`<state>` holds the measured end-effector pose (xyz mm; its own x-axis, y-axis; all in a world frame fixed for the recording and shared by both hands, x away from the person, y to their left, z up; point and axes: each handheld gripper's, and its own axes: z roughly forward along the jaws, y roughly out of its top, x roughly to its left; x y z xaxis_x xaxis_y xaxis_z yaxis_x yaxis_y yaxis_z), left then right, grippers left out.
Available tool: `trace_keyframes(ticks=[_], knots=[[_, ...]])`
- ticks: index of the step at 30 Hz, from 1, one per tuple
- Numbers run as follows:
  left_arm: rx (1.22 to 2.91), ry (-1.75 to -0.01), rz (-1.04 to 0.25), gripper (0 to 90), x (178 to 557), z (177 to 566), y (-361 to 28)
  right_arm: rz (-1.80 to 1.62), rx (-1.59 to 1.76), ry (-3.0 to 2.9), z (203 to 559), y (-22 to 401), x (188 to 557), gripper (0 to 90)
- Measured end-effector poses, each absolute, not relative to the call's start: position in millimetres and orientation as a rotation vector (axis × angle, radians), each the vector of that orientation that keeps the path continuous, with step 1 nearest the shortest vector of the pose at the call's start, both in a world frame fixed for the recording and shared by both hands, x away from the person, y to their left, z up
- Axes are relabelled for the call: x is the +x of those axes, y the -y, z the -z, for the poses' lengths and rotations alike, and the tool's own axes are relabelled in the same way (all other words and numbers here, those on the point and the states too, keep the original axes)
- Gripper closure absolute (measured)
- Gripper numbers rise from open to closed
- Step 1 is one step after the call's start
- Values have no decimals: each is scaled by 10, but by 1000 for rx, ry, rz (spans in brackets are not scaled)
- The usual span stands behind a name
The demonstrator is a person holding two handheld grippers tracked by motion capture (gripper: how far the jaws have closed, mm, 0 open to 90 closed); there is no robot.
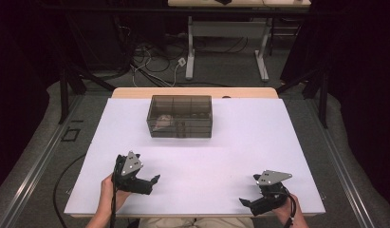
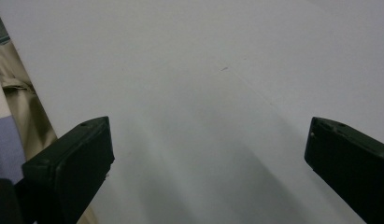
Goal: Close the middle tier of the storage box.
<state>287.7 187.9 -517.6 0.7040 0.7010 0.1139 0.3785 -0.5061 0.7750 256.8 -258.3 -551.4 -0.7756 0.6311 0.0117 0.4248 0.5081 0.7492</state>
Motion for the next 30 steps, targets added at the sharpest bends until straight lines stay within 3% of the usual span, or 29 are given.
trace_keyframes(ticks=[30], knots=[[2187, -825, -535, 0, 2545, 5283, -1997, -1114, 895, -2499, 5512, 2584, 2567, 9]])
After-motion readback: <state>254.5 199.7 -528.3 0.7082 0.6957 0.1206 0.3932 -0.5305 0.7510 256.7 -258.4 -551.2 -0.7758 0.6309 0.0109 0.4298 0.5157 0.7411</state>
